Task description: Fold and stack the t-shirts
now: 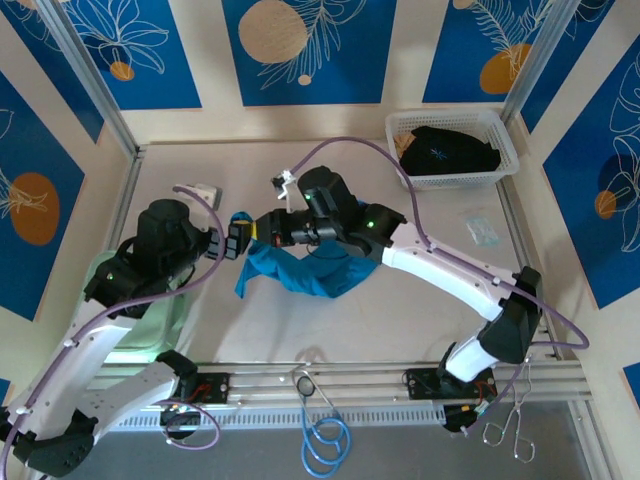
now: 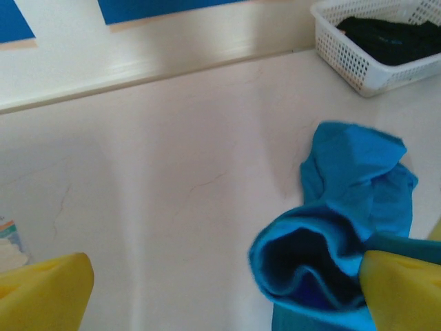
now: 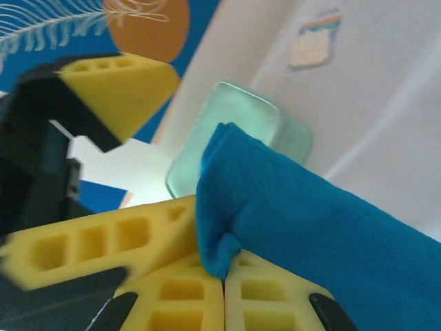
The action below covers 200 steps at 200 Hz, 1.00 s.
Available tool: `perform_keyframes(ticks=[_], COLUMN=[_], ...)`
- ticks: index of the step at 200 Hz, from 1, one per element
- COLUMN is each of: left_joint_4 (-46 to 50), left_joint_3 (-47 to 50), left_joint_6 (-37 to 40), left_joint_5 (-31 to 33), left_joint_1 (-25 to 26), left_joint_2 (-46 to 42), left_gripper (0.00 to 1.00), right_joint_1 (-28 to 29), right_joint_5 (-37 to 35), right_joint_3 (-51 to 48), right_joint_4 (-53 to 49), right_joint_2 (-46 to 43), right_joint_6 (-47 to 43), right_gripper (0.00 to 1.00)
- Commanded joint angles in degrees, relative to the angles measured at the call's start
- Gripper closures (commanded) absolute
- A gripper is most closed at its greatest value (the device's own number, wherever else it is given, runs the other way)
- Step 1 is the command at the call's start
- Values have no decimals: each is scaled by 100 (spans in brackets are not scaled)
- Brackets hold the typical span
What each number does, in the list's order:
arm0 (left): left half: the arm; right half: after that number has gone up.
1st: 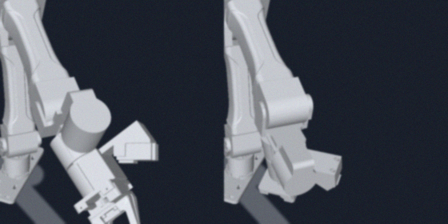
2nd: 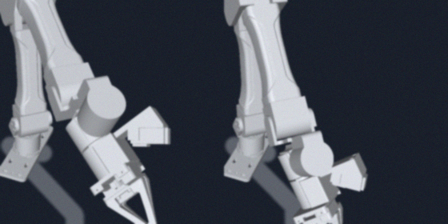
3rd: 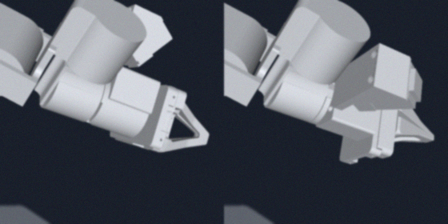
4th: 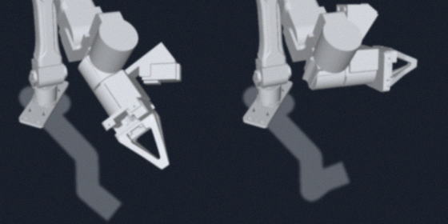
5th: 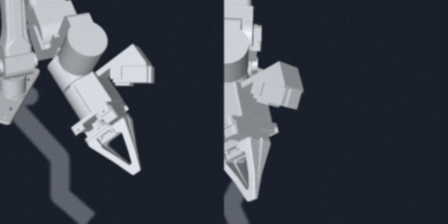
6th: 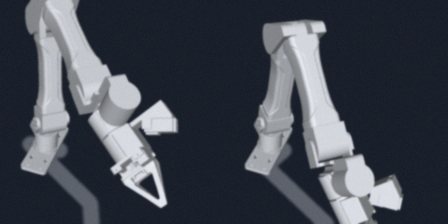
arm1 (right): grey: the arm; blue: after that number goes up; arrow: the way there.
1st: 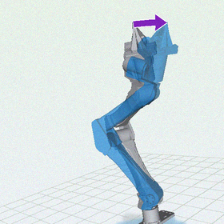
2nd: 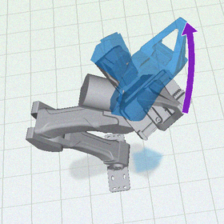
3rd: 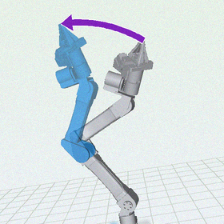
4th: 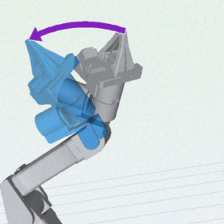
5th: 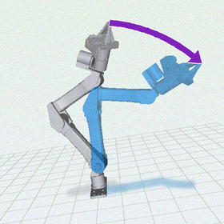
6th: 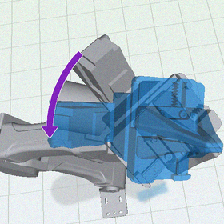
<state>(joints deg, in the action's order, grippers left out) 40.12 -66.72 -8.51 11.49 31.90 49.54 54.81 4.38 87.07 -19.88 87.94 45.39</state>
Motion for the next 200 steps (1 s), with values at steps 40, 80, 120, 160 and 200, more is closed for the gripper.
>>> perform_keyframes(ticks=[40,80,120,160,200], left_joint_4=[120,-44,-612,-1280,-1872], left_joint_3=[-192,3,644,1231,1268], left_joint_6=[144,29,-310,-677,-857], left_joint_5=[140,-429,-816,-1028,-967], left_joint_1=[53,52,156,421,1162], left_joint_2=[-137,218,534,1067,1988], left_gripper=[1,1,2,3,5], right_joint_1=[-570,-2019,-3115,-3608,-3626], right_joint_5=[-1539,-1773,-2297,-2184,-1583], right_joint_3=[-613,-2579,-3940,-4249,-4322], right_joint_4=[-905,-1194,-1722,-2011,-1967], right_joint_2=[-1225,-2017,-2659,-3329,-3401], right_joint_6=[-151,557,626,216,128], right_gripper=[100,100,91,52,38])
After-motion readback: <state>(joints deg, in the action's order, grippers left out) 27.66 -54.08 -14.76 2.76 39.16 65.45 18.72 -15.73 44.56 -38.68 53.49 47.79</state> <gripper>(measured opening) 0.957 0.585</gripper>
